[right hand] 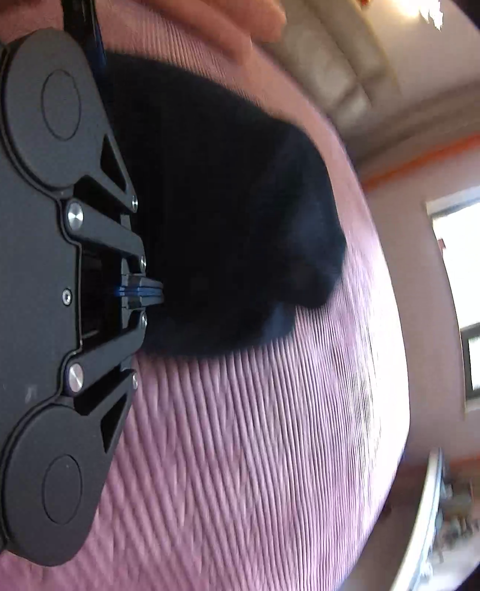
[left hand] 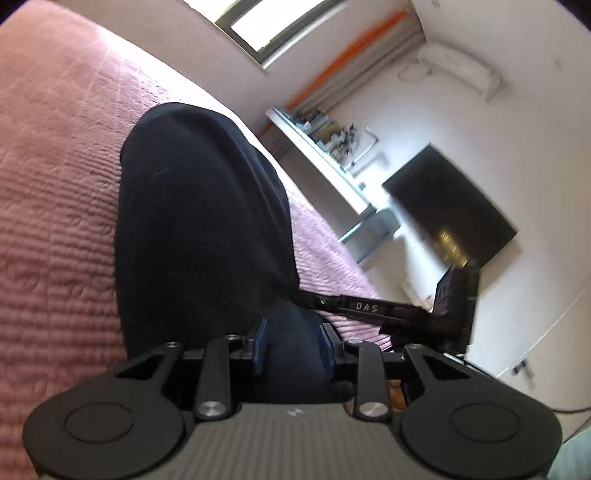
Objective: Fold large clothes
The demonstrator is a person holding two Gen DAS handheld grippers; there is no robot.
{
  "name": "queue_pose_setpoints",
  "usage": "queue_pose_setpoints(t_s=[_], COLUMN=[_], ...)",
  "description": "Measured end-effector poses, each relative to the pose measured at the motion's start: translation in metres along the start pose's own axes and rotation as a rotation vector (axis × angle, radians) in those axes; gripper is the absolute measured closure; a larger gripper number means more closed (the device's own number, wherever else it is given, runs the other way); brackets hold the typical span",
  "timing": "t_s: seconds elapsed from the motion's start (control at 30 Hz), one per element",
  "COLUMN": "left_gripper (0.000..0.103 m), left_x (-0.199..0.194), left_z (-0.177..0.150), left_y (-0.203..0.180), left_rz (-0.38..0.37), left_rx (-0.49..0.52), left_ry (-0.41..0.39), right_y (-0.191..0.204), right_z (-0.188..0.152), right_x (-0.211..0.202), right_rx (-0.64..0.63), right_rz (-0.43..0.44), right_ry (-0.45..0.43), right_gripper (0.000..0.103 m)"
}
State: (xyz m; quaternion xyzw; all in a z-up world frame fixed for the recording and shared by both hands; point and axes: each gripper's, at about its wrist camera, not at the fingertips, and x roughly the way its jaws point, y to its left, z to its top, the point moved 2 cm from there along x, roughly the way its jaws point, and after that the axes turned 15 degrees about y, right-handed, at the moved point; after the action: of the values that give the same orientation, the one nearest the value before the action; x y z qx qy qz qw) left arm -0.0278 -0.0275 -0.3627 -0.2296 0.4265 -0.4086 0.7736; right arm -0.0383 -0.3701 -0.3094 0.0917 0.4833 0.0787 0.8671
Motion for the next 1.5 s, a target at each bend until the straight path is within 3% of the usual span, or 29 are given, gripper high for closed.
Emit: queue_pose_setpoints(t_s=[0.07, 0.17, 0.23, 0.27, 0.33, 0.37, 0.47, 0.5, 0.53, 0.6, 0.67, 0.7, 0.77, 0.87, 0.9, 0.93, 1.0, 1.03, 1.1, 1.13, 1.2, 1.23, 1.27, 1.3, 1.33, 1.37, 1.4, 1.43, 1.5], left_gripper=[0.067, 0.066, 0.065, 0.065, 0.065, 0.065, 0.065, 0.065, 0.065, 0.061, 0.052, 0.051, 0.049, 0.043, 0.048, 0.064, 0.081, 0.087, 0.086, 0.082, 0.073, 0.073, 0.07, 0.064, 0.05, 0.041, 0.026, 0.022, 0.021], left_x=[-0.002, 0.0, 0.0, -0.003, -0.004, -0.005, -0.007, -0.007, -0.007, -0.009, -0.015, -0.02, -0.026, -0.012, 0.0, 0.009, 0.012, 0.009, 0.001, -0.002, -0.008, -0.015, -0.026, -0.037, -0.049, -0.059, -0.071, -0.082, -0.1], left_z=[0.008, 0.006, 0.002, -0.006, -0.007, -0.007, -0.009, -0.01, -0.011, -0.011, -0.009, -0.007, -0.006, 0.0, 0.0, -0.003, -0.011, -0.014, -0.024, -0.031, -0.046, -0.053, -0.057, -0.059, -0.062, -0.062, -0.063, -0.064, -0.062], left_y=[0.003, 0.001, 0.002, 0.008, 0.011, 0.012, 0.011, 0.011, 0.011, 0.009, 0.001, -0.006, -0.018, -0.029, -0.026, -0.023, -0.023, -0.023, -0.034, -0.043, -0.064, -0.075, -0.086, -0.096, -0.107, -0.121, -0.137, -0.154, -0.192], left_rz=[-0.008, 0.004, -0.015, -0.04, -0.063, -0.066, -0.061, -0.071, -0.078, -0.08, -0.109, -0.119, -0.109, -0.049, -0.023, 0.019, 0.096, 0.119, 0.167, 0.224, 0.409, 0.448, 0.433, 0.413, 0.41, 0.44, 0.502, 0.563, 0.634], left_rx=[-0.016, -0.005, -0.015, -0.037, -0.048, -0.043, -0.03, -0.033, -0.037, -0.051, -0.047, -0.033, -0.002, 0.019, 0.003, -0.017, -0.026, -0.046, -0.048, -0.017, 0.045, 0.064, 0.061, 0.048, 0.032, 0.017, 0.003, 0.006, 0.065], left_ry=[-0.018, -0.033, -0.052, -0.063, -0.071, -0.07, -0.093, -0.094, -0.096, -0.097, -0.097, -0.109, -0.144, -0.088, -0.038, -0.011, 0.006, 0.032, 0.094, 0.139, 0.184, 0.177, 0.163, 0.141, 0.108, 0.075, 0.046, 0.015, -0.05], right_y=[-0.007, 0.013, 0.04, 0.055, 0.075, 0.081, 0.069, 0.055, 0.041, 0.015, 0.007, 0.01, 0.019, 0.026, 0.03, 0.032, 0.03, 0.027, 0.021, 0.02, 0.022, 0.024, 0.028, 0.031, 0.038, 0.045, 0.053, 0.059, 0.078], right_z=[0.015, 0.059, 0.087, 0.105, 0.132, 0.143, 0.152, 0.151, 0.15, 0.14, 0.124, 0.116, 0.089, 0.036, 0.017, -0.005, -0.049, -0.062, -0.075, -0.078, -0.082, -0.087, -0.091, -0.095, -0.097, -0.097, -0.098, -0.096, -0.095], right_x=[-0.003, -0.012, -0.014, -0.004, 0.03, 0.054, 0.103, 0.107, 0.107, 0.102, 0.07, 0.051, 0.007, -0.026, -0.024, -0.018, -0.01, -0.017, -0.036, -0.043, -0.059, -0.073, -0.086, -0.099, -0.111, -0.126, -0.141, -0.153, -0.184], right_rx=[0.024, -0.055, -0.194, -0.253, -0.313, -0.331, -0.254, -0.188, -0.133, -0.037, -0.02, -0.043, -0.072, 0.002, 0.014, 0.014, 0.034, 0.049, 0.092, 0.118, 0.12, 0.111, 0.1, 0.083, 0.064, 0.041, 0.015, -0.011, -0.084], right_rz=[-0.006, 0.159, 0.256, 0.309, 0.376, 0.388, 0.245, 0.235, 0.227, 0.203, 0.159, 0.155, 0.235, 0.326, 0.306, 0.255, 0.171, 0.173, 0.153, 0.144, 0.124, 0.105, 0.088, 0.078, 0.068, 0.056, 0.043, 0.036, 0.039], right_ry=[-0.017, -0.119, -0.233, -0.232, -0.144, -0.077, -0.02, -0.03, -0.042, -0.041, -0.063, -0.081, -0.115, -0.038, 0.021, 0.08, 0.16, 0.135, 0.143, 0.152, 0.172, 0.18, 0.184, 0.18, 0.169, 0.154, 0.136, 0.112, 0.041], right_gripper=[0.088, 0.087, 0.07, 0.057, 0.058, 0.066, 0.075, 0.095, 0.103, 0.103, 0.102, 0.085, 0.08, 0.081, 0.081, 0.081, 0.1, 0.103, 0.101, 0.094, 0.07, 0.068, 0.067, 0.067, 0.064, 0.051, 0.032, 0.024, 0.026])
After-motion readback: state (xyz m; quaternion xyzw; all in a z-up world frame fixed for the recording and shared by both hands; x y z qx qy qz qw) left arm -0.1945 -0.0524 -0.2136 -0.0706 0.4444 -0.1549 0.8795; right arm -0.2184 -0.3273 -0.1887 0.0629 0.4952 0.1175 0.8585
